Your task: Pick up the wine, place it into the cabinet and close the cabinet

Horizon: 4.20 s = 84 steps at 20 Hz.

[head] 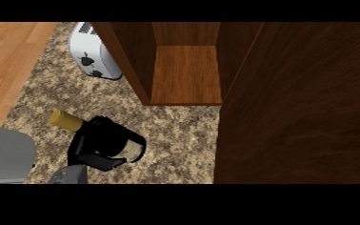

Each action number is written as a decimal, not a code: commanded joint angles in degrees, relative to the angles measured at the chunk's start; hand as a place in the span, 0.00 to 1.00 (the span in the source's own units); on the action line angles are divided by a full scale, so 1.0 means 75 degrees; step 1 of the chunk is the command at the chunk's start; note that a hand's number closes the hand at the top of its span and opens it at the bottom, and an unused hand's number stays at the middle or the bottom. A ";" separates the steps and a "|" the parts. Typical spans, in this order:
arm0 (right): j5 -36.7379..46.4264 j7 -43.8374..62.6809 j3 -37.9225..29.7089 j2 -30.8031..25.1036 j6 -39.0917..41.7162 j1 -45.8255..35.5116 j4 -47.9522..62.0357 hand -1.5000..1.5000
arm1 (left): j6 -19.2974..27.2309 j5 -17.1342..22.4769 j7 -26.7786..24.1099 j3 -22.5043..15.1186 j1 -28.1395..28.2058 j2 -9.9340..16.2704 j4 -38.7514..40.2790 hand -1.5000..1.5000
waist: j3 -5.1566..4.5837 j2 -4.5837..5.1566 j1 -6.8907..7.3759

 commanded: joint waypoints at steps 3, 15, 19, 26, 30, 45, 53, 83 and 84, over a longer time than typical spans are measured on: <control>-0.0272 0.0653 0.0144 -0.0157 -0.0067 0.0381 -0.1126 0.00 | 0.2158 -0.0741 0.0043 -0.0261 -0.0006 -0.0550 -0.0820 1.00 | 0.0008 0.0003 -0.0014; -0.0799 0.0184 -0.0389 -0.0243 0.0172 0.0428 -0.0753 0.00 | 0.3055 -0.0655 0.2786 -0.1401 -0.0105 -0.0904 -0.3162 1.00 | 0.0012 0.0011 -0.0022; -0.0504 0.0791 -0.0126 -0.0126 -0.0177 0.0119 -0.0965 0.00 | 0.3938 -0.0502 0.3731 -0.2470 -0.0118 -0.0911 -0.3719 1.00 | 0.0009 0.0005 0.0006; -0.0611 0.0214 -0.0267 -0.0174 0.0263 0.0531 -0.0862 0.00 | 0.4611 -0.1238 0.4434 -0.2782 -0.1318 -0.0907 -0.3089 1.00 | 0.0011 0.0009 -0.0105; -0.0996 0.0161 -0.0534 -0.0289 0.0438 0.0738 -0.0882 0.00 | 0.5204 -0.1060 0.4531 -0.3240 -0.1542 -0.0900 -0.2899 1.00 | 0.0011 0.0016 -0.0224; -0.0781 0.0018 -0.0487 -0.0185 0.0460 0.0197 -0.0432 0.00 | 0.6545 -0.1219 0.5439 -0.3788 -0.2373 -0.0855 -0.2104 1.00 | 0.0009 0.0100 -0.0450; -0.0877 -0.0171 -0.0542 -0.0224 0.0658 0.0168 -0.0207 0.00 | 0.7079 -0.1640 0.5847 -0.3987 -0.2201 -0.0882 -0.1769 1.00 | 0.0012 0.0142 -0.0606; -0.1025 -0.0236 -0.0226 -0.0171 0.0955 0.0382 -0.0258 0.00 | 0.8524 -0.1902 0.5947 -0.4068 -0.4280 -0.0686 0.0374 1.00 | 0.0001 0.0205 -0.0871; -0.1013 -0.0317 -0.0391 -0.0242 0.1013 0.0333 -0.0104 0.00 | 0.8603 -0.2037 0.5842 -0.4202 -0.4268 -0.0648 0.0443 1.00 | 0.0005 0.0197 -0.0792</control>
